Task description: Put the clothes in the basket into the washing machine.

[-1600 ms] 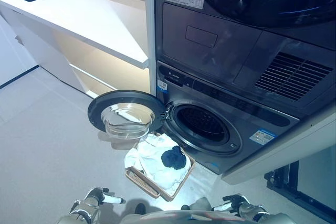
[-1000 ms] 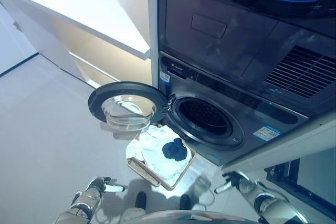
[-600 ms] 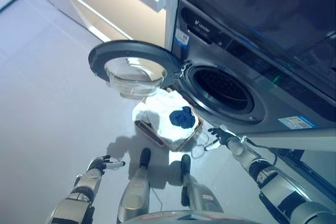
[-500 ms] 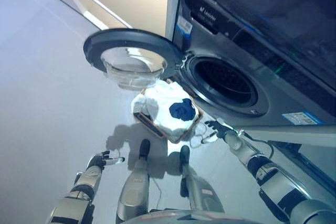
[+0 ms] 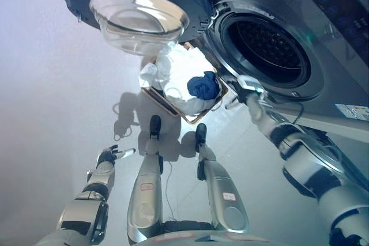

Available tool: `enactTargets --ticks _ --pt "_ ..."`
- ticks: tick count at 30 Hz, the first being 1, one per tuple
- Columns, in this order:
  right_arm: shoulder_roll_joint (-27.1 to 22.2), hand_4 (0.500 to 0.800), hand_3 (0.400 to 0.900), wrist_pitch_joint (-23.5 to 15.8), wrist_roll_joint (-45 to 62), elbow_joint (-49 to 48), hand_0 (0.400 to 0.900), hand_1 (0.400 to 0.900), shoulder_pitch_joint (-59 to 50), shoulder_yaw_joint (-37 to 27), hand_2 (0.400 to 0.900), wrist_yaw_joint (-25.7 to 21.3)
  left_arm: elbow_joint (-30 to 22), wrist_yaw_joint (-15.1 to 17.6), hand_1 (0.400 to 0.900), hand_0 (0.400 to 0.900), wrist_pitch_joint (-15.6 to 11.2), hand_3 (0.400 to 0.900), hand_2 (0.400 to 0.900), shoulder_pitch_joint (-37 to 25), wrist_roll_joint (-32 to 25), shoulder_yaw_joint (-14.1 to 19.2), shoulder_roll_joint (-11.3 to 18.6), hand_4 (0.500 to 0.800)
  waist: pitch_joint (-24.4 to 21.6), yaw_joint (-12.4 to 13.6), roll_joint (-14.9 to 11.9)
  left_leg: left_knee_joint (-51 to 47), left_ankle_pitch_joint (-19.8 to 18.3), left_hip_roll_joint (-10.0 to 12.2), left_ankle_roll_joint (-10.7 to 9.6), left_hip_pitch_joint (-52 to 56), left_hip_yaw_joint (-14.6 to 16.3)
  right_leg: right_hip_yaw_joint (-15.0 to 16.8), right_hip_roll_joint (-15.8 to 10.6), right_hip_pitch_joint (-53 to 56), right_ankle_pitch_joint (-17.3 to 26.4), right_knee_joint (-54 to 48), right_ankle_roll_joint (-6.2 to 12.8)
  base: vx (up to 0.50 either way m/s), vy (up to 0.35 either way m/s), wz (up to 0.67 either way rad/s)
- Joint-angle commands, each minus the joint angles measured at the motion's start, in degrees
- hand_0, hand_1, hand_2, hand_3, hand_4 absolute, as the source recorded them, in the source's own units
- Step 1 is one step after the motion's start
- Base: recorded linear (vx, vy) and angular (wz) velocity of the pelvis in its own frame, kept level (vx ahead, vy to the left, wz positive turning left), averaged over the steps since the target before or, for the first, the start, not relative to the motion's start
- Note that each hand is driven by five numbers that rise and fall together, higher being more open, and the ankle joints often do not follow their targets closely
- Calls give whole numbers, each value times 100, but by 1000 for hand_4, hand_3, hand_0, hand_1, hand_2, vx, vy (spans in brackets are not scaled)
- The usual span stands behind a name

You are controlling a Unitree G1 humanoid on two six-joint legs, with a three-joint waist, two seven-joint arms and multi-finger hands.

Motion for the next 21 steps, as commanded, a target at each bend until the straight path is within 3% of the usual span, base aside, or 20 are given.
enactTargets --ticks 1,2,4,6,7,10,17,21 --pt "365 800 900 -159 -257 -337 900 900 -517 -57 900 -429 -76 262 900 900 3 900 900 218 -207 -160 -64 800 -101 149 559 589 57 156 -412 -274 223 264 -124 -327 -162 1376 655 -6 3 11" --pt "811 800 900 -170 -376 -306 900 900 -193 -126 900 -505 -66 289 900 900 8 900 900 190 -244 -230 -43 800 -101 158 564 669 3 153 -392 -326 204 215 -147 -273 -224 1341 681 -11 -6 10" --pt "631 800 900 -202 -367 -344 900 900 -504 -197 900 -517 -139 282 900 900 -6 900 900 189 -273 -241 -38 800 -101 156 593 697 28 193 -401 -518 147 222 -153 -398 -167 1352 707 -29 -1 11" --pt "711 800 900 -237 -305 -279 900 900 -576 -236 900 -515 -211 286 900 900 4 900 900 204 -272 -223 -21 800 -101 165 601 701 28 218 -407 -598 124 202 -161 -411 -169 1302 715 -15 -31 17" --pt "980 800 900 -133 -376 -185 900 900 -635 -147 900 -493 -385 358 900 900 -54 900 900 216 -279 -348 68 800 -101 219 561 706 25 213 -360 -678 127 150 -165 -439 -189 1272 683 -14 -61 18" --pt "462 800 900 -132 -229 -743 900 900 -676 -302 900 -483 -560 380 900 900 -31 900 900 381 -240 -169 75 800 -101 188 431 744 1 231 -353 -802 89 89 -178 -490 -192 1268 637 -11 -43 15" --pt "447 800 900 -87 -204 -526 900 900 -731 -386 900 -796 -327 454 900 900 -31 900 900 337 -322 -248 32 800 -101 187 395 813 -31 149 -294 -1169 69 -54 -228 -699 -151 1218 530 -22 -4 9" --pt "272 800 900 -114 -210 -418 900 900 -1042 -236 900 -887 -481 486 900 900 -46 900 900 358 -320 -271 13 800 -101 174 492 874 -8 107 -268 -1303 54 -49 -223 -839 -107 1264 509 -18 43 -1"
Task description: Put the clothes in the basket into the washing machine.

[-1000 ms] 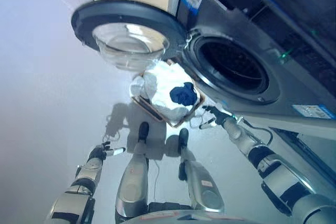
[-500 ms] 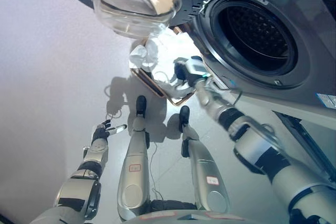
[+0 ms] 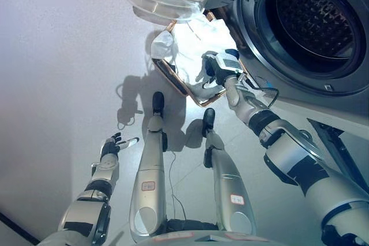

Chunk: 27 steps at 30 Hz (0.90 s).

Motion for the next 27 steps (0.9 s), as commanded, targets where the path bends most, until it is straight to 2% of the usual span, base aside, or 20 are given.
enactTargets --ticks 1,8,19,24,27 --pt "-193 800 900 -193 -7 -29 900 900 -664 98 900 -424 21 253 900 900 -49 900 900 296 -88 -199 91 800 -125 6 247 -407 63 -26 -276 469 91 7 -237 55 287 948 382 -25 41 -8" --pt "-271 800 900 -241 122 478 900 900 -1159 454 900 -502 -86 233 900 900 -53 900 900 260 -136 -229 19 800 -125 22 399 -235 43 -65 -274 172 42 73 -211 -177 326 1052 394 -3 35 -5" --pt "-625 800 900 -239 465 1111 900 900 -1637 1083 900 -574 -322 120 900 900 -112 900 900 727 -168 -177 -127 800 -125 62 765 -17 -4 -148 -235 -161 -10 327 -177 -480 310 1292 389 26 40 -6" --pt "-776 800 900 -220 551 1373 900 900 -1808 1277 900 -593 -345 123 900 900 -113 900 900 701 -171 -173 -197 800 -125 60 941 170 2 -189 -271 -386 -55 477 -174 -680 303 1479 419 14 27 -3" --pt "-992 800 900 -214 608 1615 900 900 -1980 1528 900 -640 -335 129 900 900 -137 900 900 704 -227 -198 -250 800 -125 84 1133 342 0 -212 -263 -650 -100 554 -164 -915 315 1642 460 8 27 -8"
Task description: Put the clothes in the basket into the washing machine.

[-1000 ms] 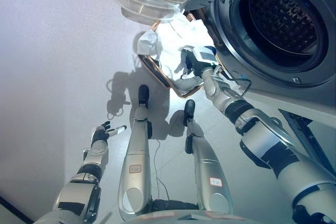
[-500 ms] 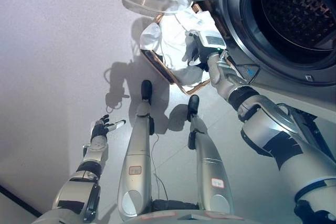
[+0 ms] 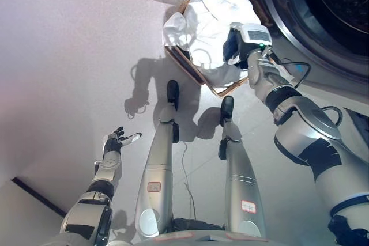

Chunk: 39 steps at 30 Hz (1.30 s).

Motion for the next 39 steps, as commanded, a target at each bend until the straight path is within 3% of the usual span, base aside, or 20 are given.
enactTargets --ticks 1,8,9,10,12,20,25,33,39 --pt "-443 800 900 -91 175 261 900 900 -760 413 900 -376 44 93 900 900 -25 900 900 569 -128 -186 -144 800 -82 -125 560 -200 205 -129 -478 258 -255 267 -52 132 311 1058 332 7 38 -8" --pt "-620 800 900 -61 277 505 900 900 -1043 832 900 -342 37 120 900 900 -47 900 900 666 -127 -183 -262 800 -82 -130 778 -61 220 -160 -492 31 -302 469 14 -133 317 1250 397 4 15 -3" --pt "-641 778 863 -47 300 539 863 863 -1057 871 863 -326 35 125 900 900 -51 900 900 669 -126 -176 -278 800 -82 -121 804 -57 226 -169 -487 9 -300 482 18 -142 315 1256 395 0 0 0" --pt "-649 568 514 -35 337 602 514 514 -1069 898 514 -313 60 134 900 900 -53 900 900 657 -121 -168 -287 800 -82 -125 827 -55 223 -174 -478 -7 -298 494 24 -176 323 1266 395 0 0 0" --pt "-661 500 400 -45 358 596 400 400 -1076 903 400 -349 54 142 900 900 -60 900 900 689 -134 -172 -289 800 -82 -119 840 -17 223 -176 -465 -88 -304 491 28 -227 326 1271 393 0 0 0" --pt "-668 500 400 -47 574 589 400 400 -1025 643 400 -424 148 257 900 900 -101 900 900 705 -140 -138 -287 800 -82 -163 800 -46 239 -198 -467 -217 -375 524 4 -345 331 1276 424 0 0 0" --pt "-558 500 400 -86 983 440 400 400 -746 25 400 -535 290 307 900 900 -100 900 900 637 -157 -107 -256 800 -82 -259 658 -59 220 -171 -482 -130 -363 485 -34 -260 341 1230 390 -7 -12 -2" --pt "-349 500 400 -241 2119 -414 400 400 222 -2124 400 -799 541 321 900 900 -53 900 900 319 -242 -41 -140 800 -82 -563 397 -586 137 -46 -513 544 -194 362 -205 353 274 762 271 -5 -27 -3" --pt "192 500 400 -525 2926 -1422 400 400 1673 -4307 400 -775 764 262 900 900 5 900 900 -9 -316 68 158 800 -82 -669 188 -1278 290 4 -453 1355 -32 72 -285 1145 303 20 83 -13 -70 -2"
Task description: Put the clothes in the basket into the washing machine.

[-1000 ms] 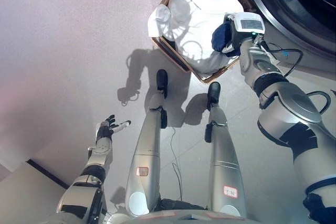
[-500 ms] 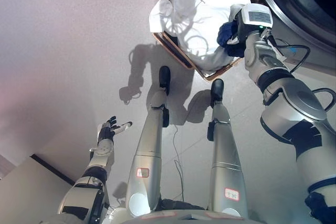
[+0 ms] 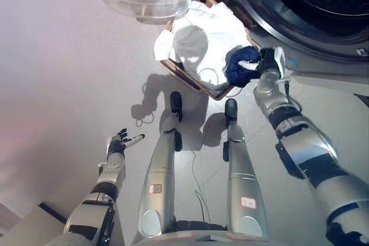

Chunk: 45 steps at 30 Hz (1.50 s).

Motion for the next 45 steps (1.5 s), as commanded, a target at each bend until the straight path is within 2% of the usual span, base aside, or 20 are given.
enactTargets --ticks 1,3,6,8,9,14,21,24,26,29,34,38,39,40,45 --pt "41 500 400 -411 573 -766 400 400 362 -762 400 -195 603 149 900 900 114 900 900 107 -172 201 329 800 -27 -83 -65 -781 101 171 -410 609 -153 -304 -92 809 338 95 -59 17 -70 -1" --pt "382 500 400 -518 967 -1050 400 400 885 -1514 400 -76 661 140 900 900 113 900 900 168 -172 211 404 800 -27 -79 -102 -1084 146 127 -389 1023 -76 -373 -100 1240 340 -254 -148 32 -43 -1" --pt "744 500 400 -510 1465 -1518 400 400 1357 -2157 400 146 723 95 900 900 122 900 900 240 -119 320 458 800 -27 -58 -136 -1520 191 106 -285 1617 36 -431 -47 1809 344 -679 -252 46 -17 -9" --pt "852 500 400 -472 1674 -1770 400 400 1424 -2297 400 255 802 56 900 900 131 900 900 207 -101 407 483 800 -27 -55 -148 -1730 199 93 -237 1912 101 -412 18 2094 354 -881 -297 42 -23 -9" --pt "997 500 400 -537 1946 -1897 400 400 1487 -2606 400 285 854 49 900 900 126 900 900 241 -105 417 502 800 -27 -33 -149 -1832 201 75 -223 2097 114 -421 25 2260 343 -958 -326 22 -25 -6" --pt "1107 500 400 -620 2200 -2297 400 400 1380 -2925 400 313 942 3 900 900 145 900 900 398 -92 540 434 800 -27 -19 -73 -2044 206 42 -188 2507 160 -359 92 2640 353 -1087 -371 46 -5 -1" --pt "965 500 400 -725 2267 -2558 400 400 943 -3062 400 200 989 27 900 900 131 900 900 577 -114 666 313 800 -213 21 98 -2083 167 24 -163 2691 197 -285 125 2809 328 -1073 -379 60 0 -1" --pt "863 500 400 -848 2210 -2618 400 400 712 -3175 400 -10 973 43 900 900 141 900 900 619 -142 680 235 800 -317 25 218 -2153 141 19 -147 2737 190 -281 119 2854 314 -1080 -374 59 5 6" --pt "699 500 400 -913 2044 -2589 400 400 457 -3237 400 -273 944 77 900 900 134 900 900 662 -161 660 171 800 -404 19 331 -2187 120 12 -129 2736 191 -284 119 2891 288 -1104 -376 55 5 9" --pt "486 500 400 -933 2012 -2408 400 400 55 -3187 400 -362 881 83 900 900 121 900 900 691 -166 663 134 800 -399 54 431 -2207 104 -7 -119 2697 174 -308 107 2877 275 -1146 -383 1 -15 5" --pt "47 500 400 -1036 1808 -2409 400 400 -602 -3121 400 -779 748 112 900 900 87 900 900 766 -231 677 101 800 -341 97 757 -2240 -2 24 -65 2547 76 -385 82 2884 284 -1229 -399 5 -40 9" --pt "-316 500 400 -1066 1923 -2172 400 400 -1147 -2826 400 -770 622 90 900 900 71 900 900 940 -206 717 82 800 -289 116 1019 -2240 18 50 -78 2496 8 -395 73 2859 288 -1189 -386 31 0 1" --pt "-342 529 449 -1075 1948 -2127 449 449 -1185 -2798 449 -751 614 88 900 900 72 900 900 937 -204 726 64 800 -279 111 1037 -2240 19 54 -79 2491 9 -393 77 2852 292 -1188 -386 14 3 -12" --pt "-401 800 900 -1070 1961 -2086 900 900 -1309 -2663 900 -715 610 80 900 900 73 900 900 972 -203 767 79 800 -260 136 1067 -2240 31 57 -86 2479 -3 -388 72 2850 304 -1205 -380 -1 -11 -13" --pt "-446 800 900 -1128 2203 -1874 900 900 -1362 -2493 900 -507 616 28 900 900 49 900 900 1186 -210 850 22 800 -210 158 1160 -2240 50 103 -102 2419 -23 -322 72 2870 342 -1268 -382 11 -14 -8"
